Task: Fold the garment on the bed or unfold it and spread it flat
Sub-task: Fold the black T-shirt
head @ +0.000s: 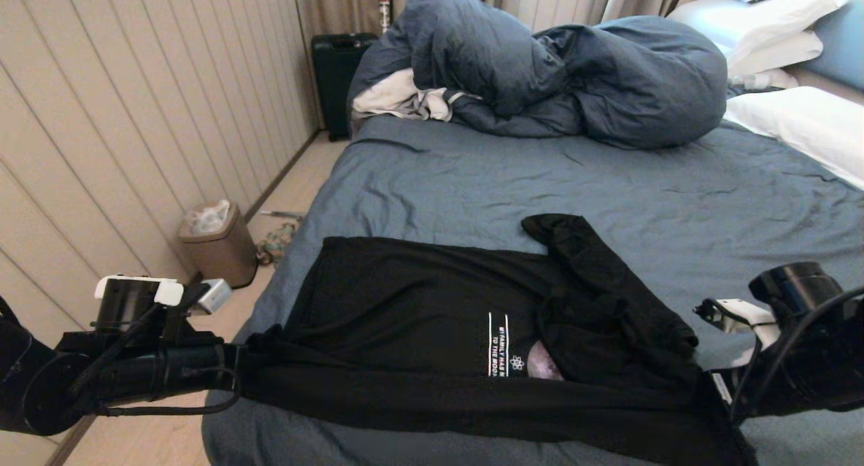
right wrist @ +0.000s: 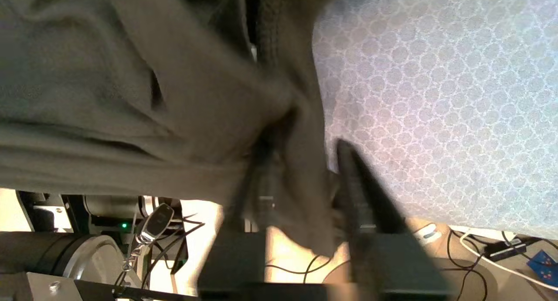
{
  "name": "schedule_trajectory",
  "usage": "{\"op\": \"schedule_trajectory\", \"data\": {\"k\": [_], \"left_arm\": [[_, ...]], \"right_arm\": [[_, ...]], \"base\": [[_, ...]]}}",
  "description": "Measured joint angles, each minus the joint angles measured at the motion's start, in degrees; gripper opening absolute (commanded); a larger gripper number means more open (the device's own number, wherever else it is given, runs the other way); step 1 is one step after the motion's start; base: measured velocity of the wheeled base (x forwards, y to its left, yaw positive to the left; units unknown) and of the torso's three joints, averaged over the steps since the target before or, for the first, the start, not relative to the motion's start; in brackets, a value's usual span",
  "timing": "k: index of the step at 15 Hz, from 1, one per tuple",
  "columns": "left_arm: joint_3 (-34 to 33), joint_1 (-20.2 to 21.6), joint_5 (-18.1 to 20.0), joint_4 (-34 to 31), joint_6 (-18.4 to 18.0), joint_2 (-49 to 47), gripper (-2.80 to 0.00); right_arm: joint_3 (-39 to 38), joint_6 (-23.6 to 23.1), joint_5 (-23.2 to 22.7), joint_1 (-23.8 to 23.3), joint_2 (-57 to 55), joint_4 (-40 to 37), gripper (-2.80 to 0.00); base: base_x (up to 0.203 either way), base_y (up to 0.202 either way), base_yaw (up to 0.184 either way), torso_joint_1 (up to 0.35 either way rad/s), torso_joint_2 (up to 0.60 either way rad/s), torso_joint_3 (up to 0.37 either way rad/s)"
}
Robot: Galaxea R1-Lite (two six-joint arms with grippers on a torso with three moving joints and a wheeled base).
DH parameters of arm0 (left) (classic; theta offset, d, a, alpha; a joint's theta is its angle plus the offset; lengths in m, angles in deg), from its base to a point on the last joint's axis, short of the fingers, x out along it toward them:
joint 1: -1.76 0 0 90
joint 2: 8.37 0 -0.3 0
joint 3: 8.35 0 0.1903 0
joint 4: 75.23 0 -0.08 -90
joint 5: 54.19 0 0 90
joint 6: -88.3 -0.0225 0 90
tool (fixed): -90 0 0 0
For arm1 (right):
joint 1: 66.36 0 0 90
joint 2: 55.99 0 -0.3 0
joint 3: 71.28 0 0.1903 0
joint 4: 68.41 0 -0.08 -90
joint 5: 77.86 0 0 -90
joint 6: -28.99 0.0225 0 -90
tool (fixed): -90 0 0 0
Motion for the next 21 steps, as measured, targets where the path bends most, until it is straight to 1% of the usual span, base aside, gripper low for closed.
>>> {"op": "schedule_trajectory", "data": {"k": [3,7,10,12,13,17,19,21], "left_arm": [[-1.7,-0.1,0.2,0.0,-0.1,1.4,0.00],[-1.9,0.0,2.0,0.1,0.5,5.2,0.00],[-0.1,1.2,2.2,-0.4,1.0,6.9,0.00],[1.7,1.9,2.1,-0.7,3.5,7.9,0.00],[2.3,2.0,2.1,-1.0,4.0,8.3,0.00],[3.7,2.3,2.1,-1.8,4.2,9.0,0.00],[5.3,2.7,2.1,-3.3,4.1,9.3,0.00],[7.6,3.0,2.1,-5.6,4.2,9.5,0.00]], "right_arm": [[0.0,0.0,0.0,0.0,0.7,0.0,0.00],[0.5,-0.2,0.0,-0.6,2.6,-0.1,0.00],[1.4,-0.2,-0.1,-1.4,4.2,-0.3,0.00],[2.6,0.2,-1.0,-2.5,5.6,-0.5,0.00],[3.0,0.4,-1.5,-2.8,6.2,-0.6,0.00],[4.9,1.6,-2.1,-3.2,7.9,-0.7,0.00],[5.8,1.9,-2.5,-3.1,8.3,-0.7,0.00],[7.7,3.7,-2.8,-3.1,8.4,-0.7,0.00]], "base": [[0.000,0.000,0.000,0.000,0.00,0.000],[0.000,0.000,0.000,0.000,0.00,0.000],[0.000,0.000,0.000,0.000,0.00,0.000],[0.000,0.000,0.000,0.000,0.00,0.000],[0.000,0.000,0.000,0.000,0.00,0.000],[0.000,0.000,0.000,0.000,0.00,0.000],[0.000,0.000,0.000,0.000,0.00,0.000],[0.000,0.000,0.000,0.000,0.00,0.000]]}}
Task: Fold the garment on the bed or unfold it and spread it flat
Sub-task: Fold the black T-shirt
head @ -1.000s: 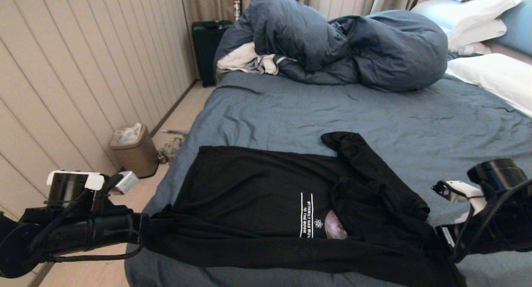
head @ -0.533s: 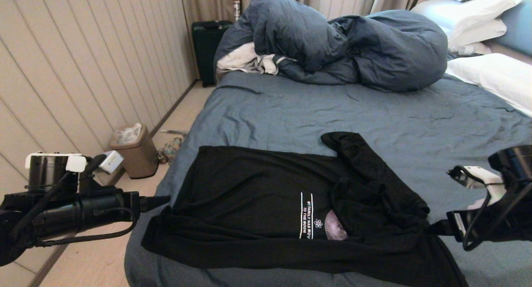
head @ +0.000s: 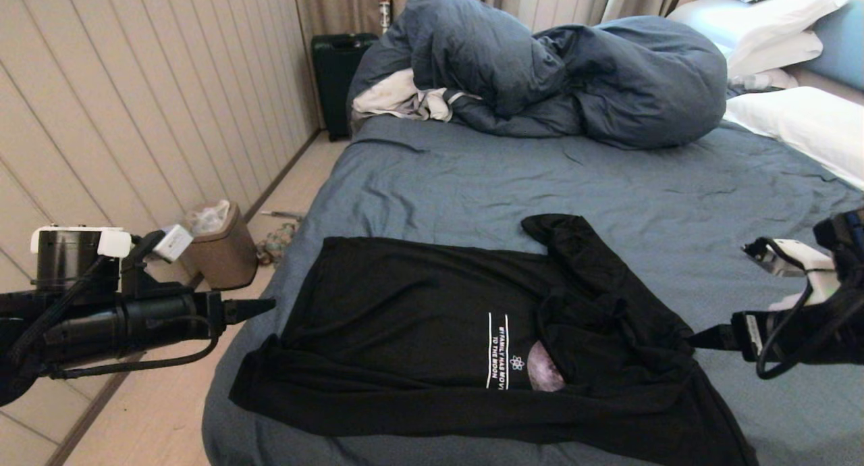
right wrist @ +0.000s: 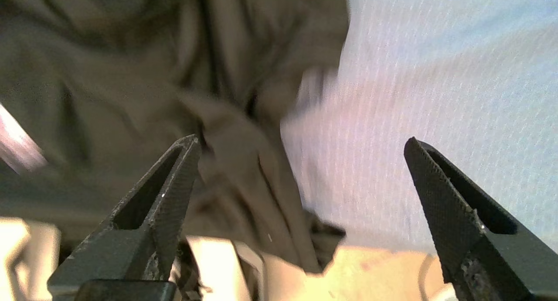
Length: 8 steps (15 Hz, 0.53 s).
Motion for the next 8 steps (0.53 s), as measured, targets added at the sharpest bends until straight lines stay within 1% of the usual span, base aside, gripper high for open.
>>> {"op": "schedule_trajectory", "data": {"k": [1,3,5,8], "left_arm": [[1.9,0.1,0.0,-1.5,0.1,0.0,-2.80],[7.6,0.2,0.1,-6.0,0.6,-0.3,-2.80],[16.3,0.2,0.4,-12.4,1.6,-1.6,-2.80],[28.4,0.2,0.7,-19.9,2.6,-7.5,-2.80]], "right_arm": [[1.5,1.6,-0.1,0.2,-0.1,0.0,-2.80],[5.4,4.9,-0.2,0.7,-1.1,0.1,-2.80],[10.5,8.6,-0.3,1.5,-4.0,0.2,-2.80],[16.4,13.7,-0.1,3.4,-10.3,2.0,-2.80]], "base": [[0.000,0.000,0.000,0.000,0.00,0.000],[0.000,0.000,0.000,0.000,0.00,0.000],[0.000,0.000,0.000,0.000,0.00,0.000],[0.000,0.000,0.000,0.000,0.00,0.000]]}}
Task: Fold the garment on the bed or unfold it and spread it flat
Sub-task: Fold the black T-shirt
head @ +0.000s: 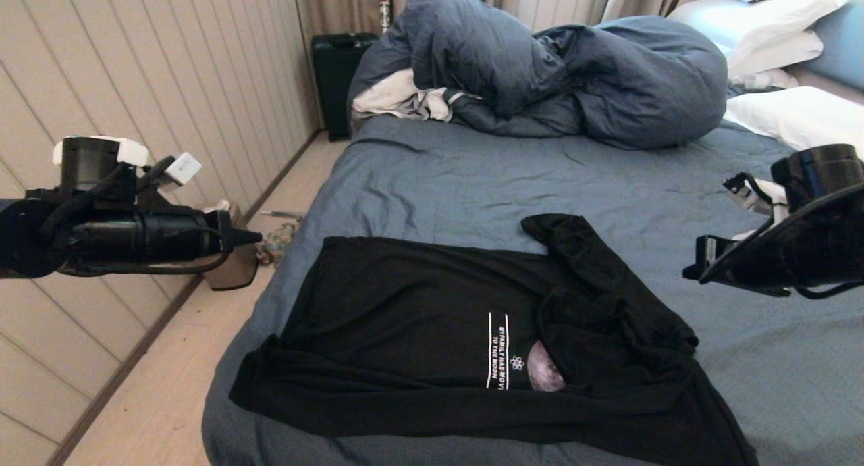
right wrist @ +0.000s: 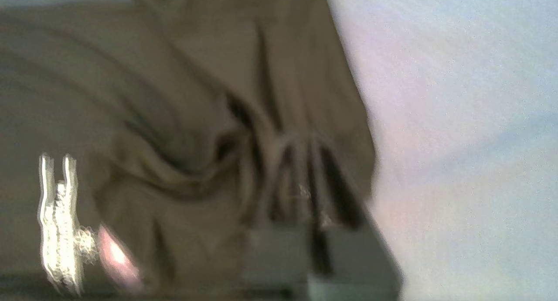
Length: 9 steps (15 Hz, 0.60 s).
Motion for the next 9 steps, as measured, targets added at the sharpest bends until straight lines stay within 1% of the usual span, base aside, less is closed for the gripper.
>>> {"op": "schedule_trajectory", "data": {"k": [3,6,9], "left_arm": [[9.2,0.0,0.1,-2.0,1.1,-8.1,-2.80],[17.8,0.1,0.0,-3.1,1.5,-15.7,-2.80],[28.1,-0.8,0.0,-7.7,1.5,-22.0,-2.80]], "right_arm": [[4.5,4.0,0.3,2.5,-5.9,4.7,-2.80],[5.1,4.7,0.3,3.6,-8.5,5.0,-2.80],[4.0,5.1,0.3,3.8,-9.6,6.2,-2.80]], "base": [[0.000,0.000,0.000,0.000,0.00,0.000],[0.000,0.000,0.000,0.000,0.00,0.000],[0.000,0.000,0.000,0.000,0.00,0.000]]}}
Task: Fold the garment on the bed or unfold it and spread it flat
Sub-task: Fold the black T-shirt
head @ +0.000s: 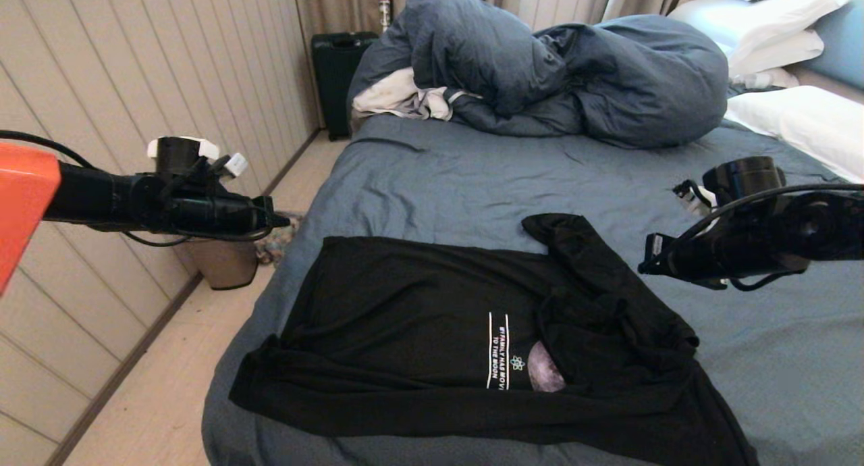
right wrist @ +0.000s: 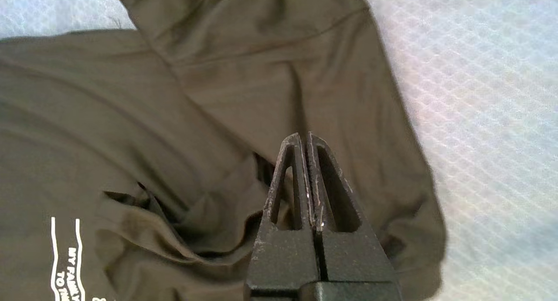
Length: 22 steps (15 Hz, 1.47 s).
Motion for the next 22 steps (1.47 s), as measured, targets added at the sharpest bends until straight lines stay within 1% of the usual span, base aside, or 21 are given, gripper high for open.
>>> {"op": "schedule_trajectory", "data": {"k": [1,2,3,5,6,9,11,13,15,16,17,19,22], "left_arm": [[3.2,-0.5,-0.1,-1.6,0.0,-1.8,-2.80],[6.2,-1.4,-0.1,-3.5,-0.3,-3.5,0.00],[8.2,-2.4,0.1,-5.4,-0.6,-4.8,0.00],[9.7,-3.9,1.8,-5.9,-0.9,-6.9,0.00],[10.3,-4.2,2.2,-5.7,-1.0,-8.0,0.00],[11.4,-4.5,2.4,-5.4,-3.4,-10.0,0.00],[11.6,-4.6,2.6,-5.3,-3.4,-10.8,0.00],[11.6,-4.6,3.7,-5.3,-3.0,-11.1,0.00],[11.3,-4.6,7.6,-5.6,-2.3,-11.0,0.00],[11.5,-4.6,9.9,-5.6,-1.2,-11.0,0.00],[12.2,-4.7,11.1,-5.5,-0.2,-11.0,0.00],[15.3,-5.9,11.1,-5.4,1.4,-12.0,0.00],[17.5,-7.3,9.1,-4.8,2.3,-13.8,0.00]], "right_arm": [[-0.5,0.1,0.0,0.0,-0.1,1.3,-2.80],[-1.2,0.1,0.0,0.0,-0.1,2.1,-2.80],[-1.6,0.2,0.0,-0.1,0.0,2.2,-2.80],[-2.4,0.1,0.0,-0.2,-0.3,2.7,-2.80],[-2.7,0.1,0.0,-0.2,-0.5,3.4,-2.80],[-3.5,0.0,0.0,-0.3,-1.4,5.0,-2.80],[-4.2,0.1,0.0,-0.2,-1.6,5.5,-2.80],[-4.5,0.1,0.0,-0.2,-1.8,5.6,-2.80],[-4.6,0.1,-0.1,-0.2,-1.8,5.6,-2.80],[-4.6,0.1,-0.1,-0.2,-1.8,5.6,-2.80],[-4.6,0.1,0.0,-0.3,-1.9,5.6,-2.80],[-4.6,0.1,-0.1,-0.3,-1.8,5.6,-2.80],[-4.9,0.1,-0.1,-0.3,-1.5,5.6,-2.80]], "base": [[0.000,0.000,0.000,0.000,0.00,0.000],[0.000,0.000,0.000,0.000,0.00,0.000],[0.000,0.000,0.000,0.000,0.00,0.000],[0.000,0.000,0.000,0.000,0.00,0.000],[0.000,0.000,0.000,0.000,0.00,0.000],[0.000,0.000,0.000,0.000,0.00,0.000],[0.000,0.000,0.000,0.000,0.00,0.000],[0.000,0.000,0.000,0.000,0.00,0.000],[0.000,0.000,0.000,0.000,0.00,0.000],[0.000,0.000,0.000,0.000,0.00,0.000],[0.000,0.000,0.000,0.000,0.00,0.000],[0.000,0.000,0.000,0.000,0.00,0.000],[0.000,0.000,0.000,0.000,0.00,0.000]]}}
